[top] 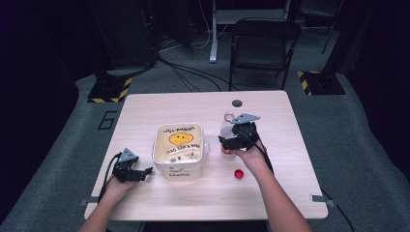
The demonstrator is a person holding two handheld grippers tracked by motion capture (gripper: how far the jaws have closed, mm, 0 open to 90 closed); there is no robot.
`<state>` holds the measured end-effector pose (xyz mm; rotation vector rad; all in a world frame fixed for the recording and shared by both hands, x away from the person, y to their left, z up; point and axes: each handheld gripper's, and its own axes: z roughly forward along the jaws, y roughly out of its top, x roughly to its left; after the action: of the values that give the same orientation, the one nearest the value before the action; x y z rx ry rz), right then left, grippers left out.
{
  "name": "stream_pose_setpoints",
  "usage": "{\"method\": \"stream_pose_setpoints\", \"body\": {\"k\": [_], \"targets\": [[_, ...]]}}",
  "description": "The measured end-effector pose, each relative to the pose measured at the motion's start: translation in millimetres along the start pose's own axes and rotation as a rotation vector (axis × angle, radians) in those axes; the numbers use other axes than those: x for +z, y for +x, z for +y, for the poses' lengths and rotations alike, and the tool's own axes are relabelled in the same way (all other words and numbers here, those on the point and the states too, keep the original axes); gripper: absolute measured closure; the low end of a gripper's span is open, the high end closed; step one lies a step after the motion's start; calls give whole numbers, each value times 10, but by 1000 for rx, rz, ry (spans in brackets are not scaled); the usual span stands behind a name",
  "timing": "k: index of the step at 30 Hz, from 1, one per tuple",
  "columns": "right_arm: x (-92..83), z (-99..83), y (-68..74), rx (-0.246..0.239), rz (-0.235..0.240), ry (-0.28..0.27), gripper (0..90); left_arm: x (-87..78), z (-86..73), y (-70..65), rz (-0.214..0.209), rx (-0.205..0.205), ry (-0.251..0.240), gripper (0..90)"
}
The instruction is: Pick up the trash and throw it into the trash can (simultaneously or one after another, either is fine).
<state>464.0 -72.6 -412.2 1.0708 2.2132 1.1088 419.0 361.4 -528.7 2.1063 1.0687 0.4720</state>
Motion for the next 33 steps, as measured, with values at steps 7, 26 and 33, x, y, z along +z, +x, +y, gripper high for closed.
{"method": "stream_pose_setpoints", "body": {"k": [7,26,33], "targets": [[56,13,-8,12,6,6,144,0,0,-1,-1,-1,1,162],[-66,80,41,-12,33,-17,247,-1,0,-1,-1,-1,1,162],[-145,121,52,-12,38,-36,247,0,0,0,0,1,0,162]]}}
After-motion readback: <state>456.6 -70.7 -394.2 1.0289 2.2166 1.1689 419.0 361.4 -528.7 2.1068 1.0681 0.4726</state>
